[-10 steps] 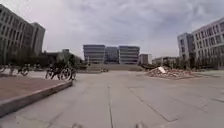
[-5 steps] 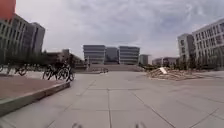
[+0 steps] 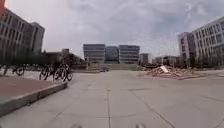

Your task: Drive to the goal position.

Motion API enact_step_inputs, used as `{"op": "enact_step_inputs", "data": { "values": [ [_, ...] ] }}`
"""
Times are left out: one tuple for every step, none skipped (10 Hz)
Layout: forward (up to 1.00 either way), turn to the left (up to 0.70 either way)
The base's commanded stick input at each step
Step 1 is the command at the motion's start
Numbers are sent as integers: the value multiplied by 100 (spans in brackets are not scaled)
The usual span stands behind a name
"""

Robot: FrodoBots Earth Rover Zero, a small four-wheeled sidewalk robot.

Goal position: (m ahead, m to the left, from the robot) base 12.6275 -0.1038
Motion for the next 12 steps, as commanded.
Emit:
{"op": "enact_step_inputs", "data": {
  "values": [
    [45, 0],
    [45, 0],
    [45, 0],
    [45, 0],
    [45, 0],
    [45, 0],
    [45, 0],
    [45, 0],
    [45, 0],
    [45, 0],
    [45, 0],
    [45, 0]
  ]
}}
